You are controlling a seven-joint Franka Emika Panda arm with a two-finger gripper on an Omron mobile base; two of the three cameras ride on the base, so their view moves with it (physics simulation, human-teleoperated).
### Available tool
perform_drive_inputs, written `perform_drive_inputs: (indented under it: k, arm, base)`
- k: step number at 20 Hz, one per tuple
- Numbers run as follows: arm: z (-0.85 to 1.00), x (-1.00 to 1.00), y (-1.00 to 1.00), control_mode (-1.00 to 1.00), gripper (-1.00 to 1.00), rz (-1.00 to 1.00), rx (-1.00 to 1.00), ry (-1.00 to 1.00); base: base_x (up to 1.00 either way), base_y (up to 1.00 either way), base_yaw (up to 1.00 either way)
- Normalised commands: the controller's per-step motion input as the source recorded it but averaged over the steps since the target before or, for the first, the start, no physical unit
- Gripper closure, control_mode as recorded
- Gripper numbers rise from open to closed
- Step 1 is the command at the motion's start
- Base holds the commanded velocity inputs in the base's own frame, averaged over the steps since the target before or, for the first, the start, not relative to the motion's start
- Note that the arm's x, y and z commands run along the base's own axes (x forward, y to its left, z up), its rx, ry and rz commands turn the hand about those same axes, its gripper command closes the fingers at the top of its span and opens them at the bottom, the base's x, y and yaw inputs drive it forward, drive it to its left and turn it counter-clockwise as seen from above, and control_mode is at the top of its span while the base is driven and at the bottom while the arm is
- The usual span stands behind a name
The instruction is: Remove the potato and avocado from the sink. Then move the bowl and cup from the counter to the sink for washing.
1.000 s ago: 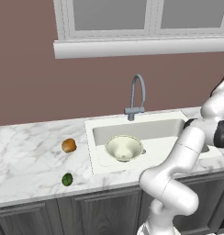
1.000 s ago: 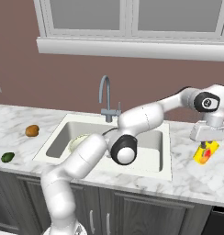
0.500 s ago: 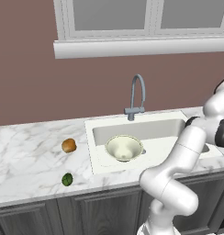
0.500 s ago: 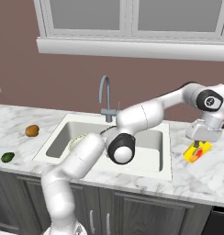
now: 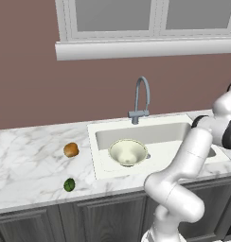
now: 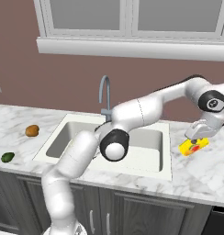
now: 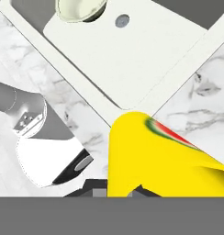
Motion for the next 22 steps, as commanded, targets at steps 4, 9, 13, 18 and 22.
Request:
perform_drive_inputs:
  k: [4,9,13,18,22]
  arm:
    - [-0.06,-0.08,0.44,-1.0,1.0,0.01,-0.24,-0.07]
    - [-0.05,0.0,0.47,-1.0,1.0,0.0,-0.25,0.0]
    - [0.01,0.0,0.46,-1.0,1.0,0.0,-0.22,0.0]
    - [0.11,0.01,0.42,-1.0,1.0,0.0,-0.15,0.0]
    - [0.31,0.03,0.35,-1.0,1.0,0.0,-0.18,0.0]
  base:
    - [0.0,0.0,0.0]
    - [0.0,0.0,0.0]
    - [0.0,0.0,0.0]
    - [0.0,0.0,0.0]
    - [0.0,0.0,0.0]
